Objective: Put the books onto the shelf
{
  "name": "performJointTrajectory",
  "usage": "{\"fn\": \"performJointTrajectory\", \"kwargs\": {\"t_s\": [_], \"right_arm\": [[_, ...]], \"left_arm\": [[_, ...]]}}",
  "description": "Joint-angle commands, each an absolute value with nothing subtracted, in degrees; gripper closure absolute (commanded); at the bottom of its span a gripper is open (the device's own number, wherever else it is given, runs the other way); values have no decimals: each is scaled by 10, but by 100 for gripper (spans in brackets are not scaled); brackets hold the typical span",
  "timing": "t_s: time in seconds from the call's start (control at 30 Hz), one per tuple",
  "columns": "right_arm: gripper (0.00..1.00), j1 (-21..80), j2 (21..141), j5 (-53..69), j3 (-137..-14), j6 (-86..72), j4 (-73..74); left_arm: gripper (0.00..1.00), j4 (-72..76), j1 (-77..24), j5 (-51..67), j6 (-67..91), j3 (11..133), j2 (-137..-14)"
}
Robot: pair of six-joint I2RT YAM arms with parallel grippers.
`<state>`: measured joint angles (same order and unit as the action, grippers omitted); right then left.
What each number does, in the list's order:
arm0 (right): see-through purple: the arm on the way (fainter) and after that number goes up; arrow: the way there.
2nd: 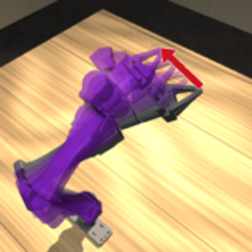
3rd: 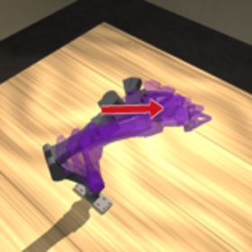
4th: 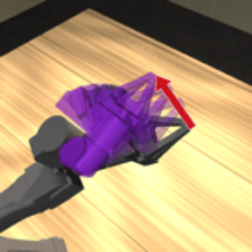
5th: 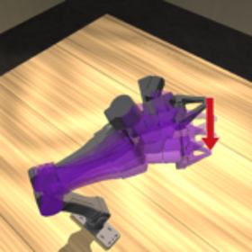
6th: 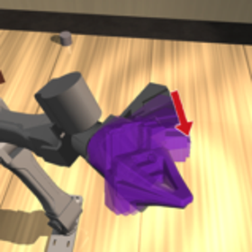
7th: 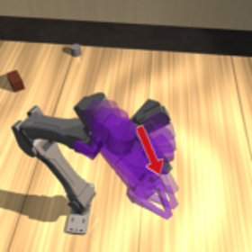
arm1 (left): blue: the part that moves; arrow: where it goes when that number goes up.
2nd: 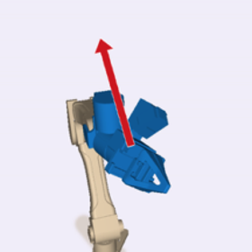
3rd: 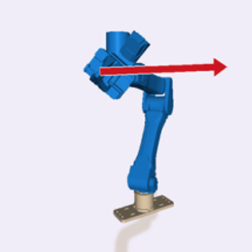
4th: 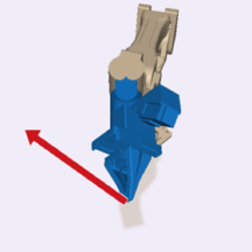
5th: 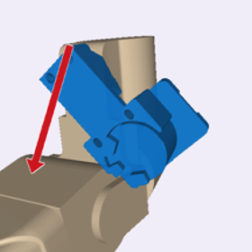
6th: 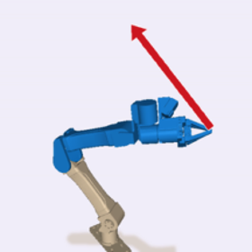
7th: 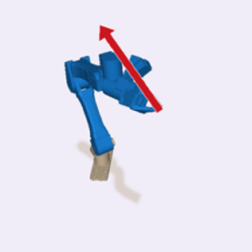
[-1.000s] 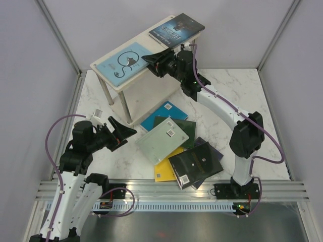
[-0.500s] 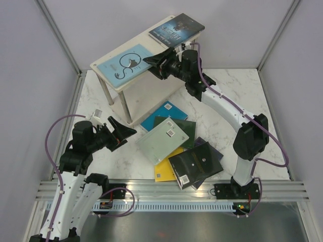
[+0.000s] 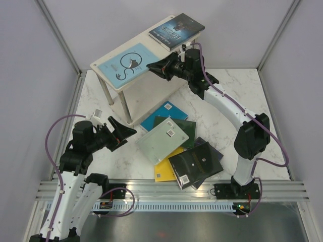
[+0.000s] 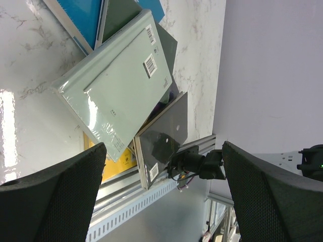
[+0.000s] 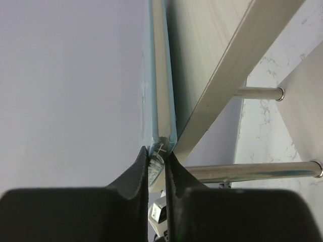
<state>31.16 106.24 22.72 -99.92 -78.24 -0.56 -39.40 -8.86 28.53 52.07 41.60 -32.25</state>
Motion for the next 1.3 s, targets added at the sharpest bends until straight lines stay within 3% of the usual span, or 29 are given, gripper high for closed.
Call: {"fn": "performJointTrajectory", "kwargs": {"t_s": [0.0,0.07,0.33,0.43,0.47,0.6,0.73,1.1,1.27], "right_arm": [[91,310,1068,241,-990,-764,71],[100,310,1067,239,-990,-761,71],[99,310,1086,237,-1023,-774,70],[87,312,1100,239,-1047,-777,70],[77,312,1102,240,-1052,-777,70],[53,313,1106,245,-1048,-771,71],[46,312,1088,246,-1021,-761,71],[41,291,1035,277,-943,-730,108],[55,284,1025,275,-933,-723,114]], "left_arm": [[2,-399,-91,273,520,413,-322],[2,-399,-91,274,520,411,-321],[2,-398,-91,273,521,410,-321],[2,-399,-91,272,521,411,-322],[2,-398,-91,272,521,412,-322],[2,-400,-91,274,521,412,-318],[2,-403,-91,274,519,411,-316],[2,-407,-91,277,520,410,-314],[2,-407,-91,280,523,408,-312]]}}
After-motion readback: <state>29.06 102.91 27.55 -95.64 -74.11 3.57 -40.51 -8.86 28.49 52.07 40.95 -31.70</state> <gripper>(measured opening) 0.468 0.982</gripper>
